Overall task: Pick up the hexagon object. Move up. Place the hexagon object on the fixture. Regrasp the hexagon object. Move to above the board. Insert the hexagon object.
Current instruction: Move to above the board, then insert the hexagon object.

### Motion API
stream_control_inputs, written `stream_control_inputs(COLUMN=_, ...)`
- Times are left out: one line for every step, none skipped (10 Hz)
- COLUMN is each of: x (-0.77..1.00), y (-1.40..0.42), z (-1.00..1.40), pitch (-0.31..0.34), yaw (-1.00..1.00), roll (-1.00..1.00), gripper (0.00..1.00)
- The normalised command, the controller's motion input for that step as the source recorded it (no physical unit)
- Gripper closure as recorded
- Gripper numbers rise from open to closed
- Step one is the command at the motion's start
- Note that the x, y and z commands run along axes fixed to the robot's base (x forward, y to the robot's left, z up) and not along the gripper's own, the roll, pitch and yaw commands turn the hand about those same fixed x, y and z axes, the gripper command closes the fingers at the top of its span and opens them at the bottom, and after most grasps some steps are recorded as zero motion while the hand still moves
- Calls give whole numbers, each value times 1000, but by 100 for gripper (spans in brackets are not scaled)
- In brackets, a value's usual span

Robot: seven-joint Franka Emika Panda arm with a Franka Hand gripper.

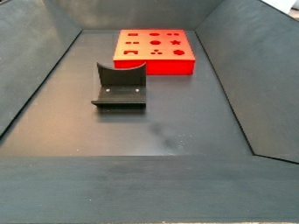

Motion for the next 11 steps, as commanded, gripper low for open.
stream_control_inputs(x=-54, y=5, z=8, pitch=-19, yaw=-27, roll=-439, gripper=100)
stream_control_inputs(x=-46, y=5, z=6, pitch=-21, yaw=-20, roll=-332, gripper=100)
stream_control_inputs(x=-674, y=726, z=-514, pitch=-33, yaw=114, roll=64, gripper=100)
stream_control_inputs(x=-600, y=706, z=-534, pitch=-77, yaw=-89, roll=-16, gripper=100)
stream_control_inputs(x=-551, y=651, z=-597, pitch=-107, yaw=-69, roll=-169, gripper=100)
stream_control_inputs(x=-529, y=703, z=-540, pitch=-197, yaw=0, roll=-283, gripper=100)
stream_control_inputs(x=-500, y=726, z=-480, pitch=-227, yaw=0, roll=-301, gripper=100)
stream_control_inputs(x=-520, y=591, z=-646, pitch=-134, yaw=-86, roll=-264, gripper=100)
stream_control_inputs(x=-409, y=369, z=-640, pitch=-123, yaw=-317, roll=-259, gripper=100)
stream_control_inputs(x=-274, y=211, z=-437, pitch=-221, yaw=-409, roll=-301, gripper=100)
stream_control_inputs(x=-6, y=157, z=-123, pitch=-351, yaw=-411, roll=-386, gripper=100)
